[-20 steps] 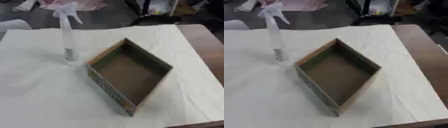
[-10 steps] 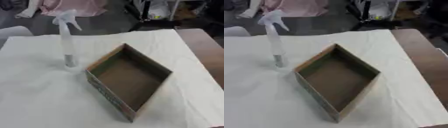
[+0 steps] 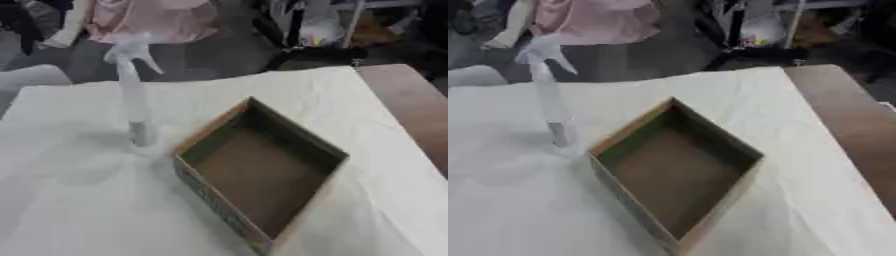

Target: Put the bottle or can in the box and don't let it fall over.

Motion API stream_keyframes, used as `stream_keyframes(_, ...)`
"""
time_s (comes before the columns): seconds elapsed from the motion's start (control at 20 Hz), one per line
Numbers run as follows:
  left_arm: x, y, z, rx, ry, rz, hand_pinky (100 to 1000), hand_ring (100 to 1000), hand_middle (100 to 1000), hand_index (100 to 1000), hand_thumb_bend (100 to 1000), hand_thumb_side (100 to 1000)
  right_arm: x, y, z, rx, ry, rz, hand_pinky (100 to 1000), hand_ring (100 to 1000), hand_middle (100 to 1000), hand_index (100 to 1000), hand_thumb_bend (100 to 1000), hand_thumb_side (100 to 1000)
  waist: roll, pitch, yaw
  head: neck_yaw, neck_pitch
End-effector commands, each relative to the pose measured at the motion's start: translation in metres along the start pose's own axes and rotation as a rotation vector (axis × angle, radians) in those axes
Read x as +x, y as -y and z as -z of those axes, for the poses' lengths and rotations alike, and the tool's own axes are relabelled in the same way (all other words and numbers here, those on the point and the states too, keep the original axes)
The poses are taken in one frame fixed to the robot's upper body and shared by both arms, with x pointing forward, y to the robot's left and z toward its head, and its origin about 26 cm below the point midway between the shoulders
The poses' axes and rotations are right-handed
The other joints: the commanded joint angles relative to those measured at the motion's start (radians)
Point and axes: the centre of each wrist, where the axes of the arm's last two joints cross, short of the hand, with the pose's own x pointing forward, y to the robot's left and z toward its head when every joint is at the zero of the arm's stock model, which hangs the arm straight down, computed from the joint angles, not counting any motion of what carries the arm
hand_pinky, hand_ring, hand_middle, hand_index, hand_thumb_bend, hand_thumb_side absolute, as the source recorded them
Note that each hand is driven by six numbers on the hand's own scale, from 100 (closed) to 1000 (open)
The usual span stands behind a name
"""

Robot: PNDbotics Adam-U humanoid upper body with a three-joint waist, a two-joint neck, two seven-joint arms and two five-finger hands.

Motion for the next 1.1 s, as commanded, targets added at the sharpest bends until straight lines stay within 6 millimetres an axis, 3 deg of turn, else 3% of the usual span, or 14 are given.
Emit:
stream_keyframes(0.05, 0.005, -0.009, 0.001, 0.004, -0.002, 0.034, 740, 507, 944, 952, 100, 874, 0.008, 0.004, 0.007, 0.028, 0.015, -0.031, 1000, 1000, 1000, 982, 100, 415, 0.002, -0.009, -0.007, 0.008, -0.021)
stream_keyframes(0.45, 0.003, -0.007, 0.013, -0.008, -0.004, 0.051, 755, 541, 977, 972, 100, 879, 0.007, 0.002, 0.007, 0.029, 0.013, -0.025, 1000, 1000, 1000, 982, 100, 427, 0.005, 0.005, -0.024, 0.025, -0.016)
stream_keyframes(0.85, -0.003, -0.016, 0.002, 0.116, -0.032, 0.064, 808, 550, 1000, 1000, 100, 834, 0.005, 0.001, 0.006, 0.030, 0.006, -0.024, 1000, 1000, 1000, 982, 100, 437, 0.006, 0.012, -0.026, 0.029, -0.019)
stream_keyframes(1.1, -0.003, -0.019, -0.002, 0.195, -0.025, 0.057, 870, 605, 1000, 1000, 100, 821, 0.004, 0.001, 0.005, 0.030, -0.001, -0.025, 1000, 1000, 1000, 981, 100, 445, 0.009, 0.016, -0.027, 0.029, -0.017)
